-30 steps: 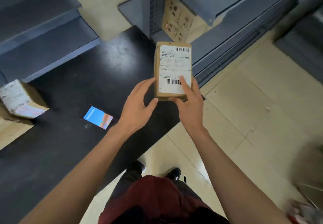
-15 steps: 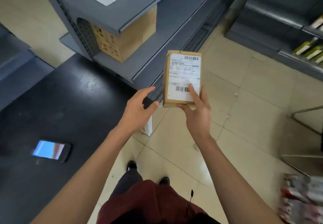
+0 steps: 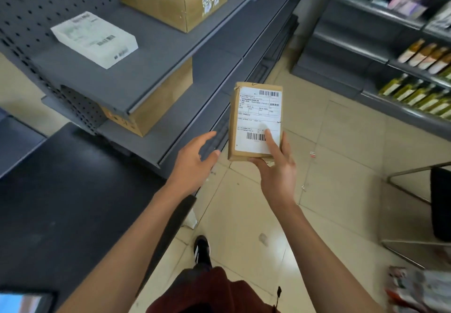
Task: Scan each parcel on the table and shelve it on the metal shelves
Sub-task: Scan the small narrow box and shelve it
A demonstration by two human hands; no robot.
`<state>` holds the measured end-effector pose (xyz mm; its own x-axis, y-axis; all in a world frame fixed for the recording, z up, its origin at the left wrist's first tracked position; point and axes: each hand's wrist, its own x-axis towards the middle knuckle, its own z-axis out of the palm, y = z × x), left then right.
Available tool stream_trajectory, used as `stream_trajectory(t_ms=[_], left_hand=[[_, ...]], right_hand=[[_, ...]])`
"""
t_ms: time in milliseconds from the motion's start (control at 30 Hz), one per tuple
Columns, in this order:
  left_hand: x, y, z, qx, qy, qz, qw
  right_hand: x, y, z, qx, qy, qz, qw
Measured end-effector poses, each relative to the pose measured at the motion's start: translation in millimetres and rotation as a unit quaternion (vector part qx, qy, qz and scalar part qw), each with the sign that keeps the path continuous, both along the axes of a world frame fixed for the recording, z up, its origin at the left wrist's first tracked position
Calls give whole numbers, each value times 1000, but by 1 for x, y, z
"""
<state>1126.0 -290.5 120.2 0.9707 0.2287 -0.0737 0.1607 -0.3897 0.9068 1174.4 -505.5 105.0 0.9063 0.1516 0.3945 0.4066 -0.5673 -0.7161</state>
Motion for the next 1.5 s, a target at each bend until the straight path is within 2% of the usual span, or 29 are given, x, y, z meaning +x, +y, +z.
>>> stream_trajectory(t_ms=[200,633,867,1100,1367,1500], left_hand=[[78,-1,-1,-6,2,-50,999],[216,-53,1,1,-3,-64,998],[294,-100,5,14,1,-27,1000],[341,-127,-2,21,19,0,1000],[403,-113,-17,1,36,48,998],[439,-92,-22,-13,30,94,995]], right_hand=[[58,-1,7,10,-15,-27,999],[197,-55,-12,31,-27,-38,998],[280,-102,-16,63,21,-44,997],[342,-126,-15,24,38,-18,999],[418,-108,-22,9,12,42,999],[467,-88,-22,2,27,78,997]])
